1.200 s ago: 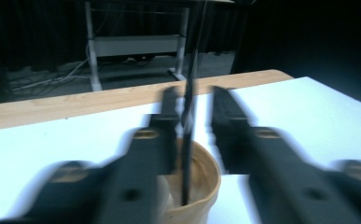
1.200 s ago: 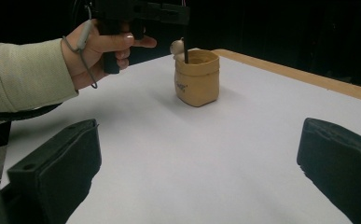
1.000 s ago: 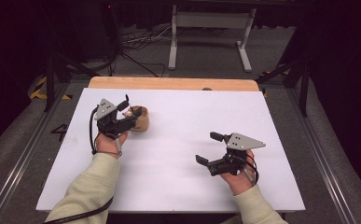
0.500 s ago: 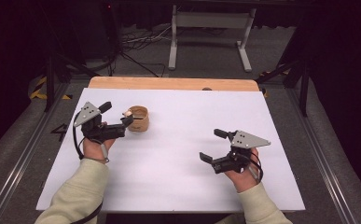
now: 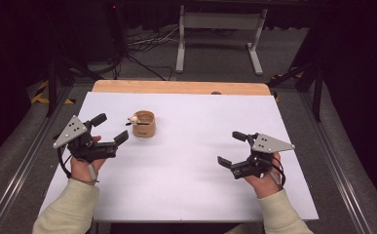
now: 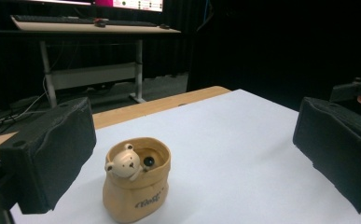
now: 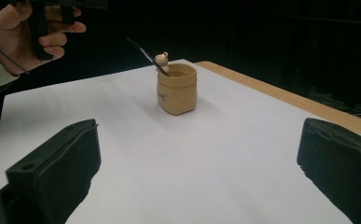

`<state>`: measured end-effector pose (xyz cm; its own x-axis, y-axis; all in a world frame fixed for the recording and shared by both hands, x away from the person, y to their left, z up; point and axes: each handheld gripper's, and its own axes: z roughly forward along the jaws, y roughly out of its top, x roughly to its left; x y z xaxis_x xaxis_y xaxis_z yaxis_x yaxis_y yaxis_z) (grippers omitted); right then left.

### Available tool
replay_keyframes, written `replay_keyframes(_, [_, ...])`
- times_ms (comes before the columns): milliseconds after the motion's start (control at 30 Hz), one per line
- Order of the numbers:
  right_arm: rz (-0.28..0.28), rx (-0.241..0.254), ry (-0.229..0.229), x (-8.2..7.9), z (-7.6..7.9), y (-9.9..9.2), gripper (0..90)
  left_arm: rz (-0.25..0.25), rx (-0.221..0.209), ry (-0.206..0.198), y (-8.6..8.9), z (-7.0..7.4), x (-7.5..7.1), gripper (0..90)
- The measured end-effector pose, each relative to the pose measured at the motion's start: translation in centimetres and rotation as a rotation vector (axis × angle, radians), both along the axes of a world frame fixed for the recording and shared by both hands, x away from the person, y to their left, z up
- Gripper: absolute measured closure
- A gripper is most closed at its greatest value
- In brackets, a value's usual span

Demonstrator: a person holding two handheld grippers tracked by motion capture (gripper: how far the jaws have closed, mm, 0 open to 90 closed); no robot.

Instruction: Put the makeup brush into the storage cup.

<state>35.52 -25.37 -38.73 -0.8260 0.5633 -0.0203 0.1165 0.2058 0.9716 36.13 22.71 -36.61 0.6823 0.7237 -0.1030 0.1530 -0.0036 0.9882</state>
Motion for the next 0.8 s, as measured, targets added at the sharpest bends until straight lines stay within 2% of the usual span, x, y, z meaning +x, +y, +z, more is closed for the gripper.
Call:
replay_keyframes(100, [0.000, 0.002, 0.009, -0.1, -0.1, -0.2, 0.0, -0.013, 0.008, 0.001, 0.2, -0.2, -0.7, 0.0])
replay_keyframes(367, [-0.009, -0.001, -0.003, -0.2, -0.4, -0.7, 0.0, -0.050, 0.025, 0.007, 0.5, -1.2, -2.1, 0.0])
replay_keyframes(467, [-0.006, -0.031, -0.015, -0.4, -0.6, -0.7, 0.0, -0.057, 0.031, 0.002, 0.4, -1.5, -2.4, 0.0])
replay_keyframes(633, [-0.002, -0.058, -0.028, -0.8, -1.1, -0.8, 0.0, -0.075, 0.073, 0.012, 0.0, -2.0, -2.7, 0.0])
replay_keyframes(800, [0.000, -0.072, -0.025, -1.1, -1.7, -1.1, 0.0, -0.081, 0.073, 0.025, -0.2, -2.9, -3.1, 0.2])
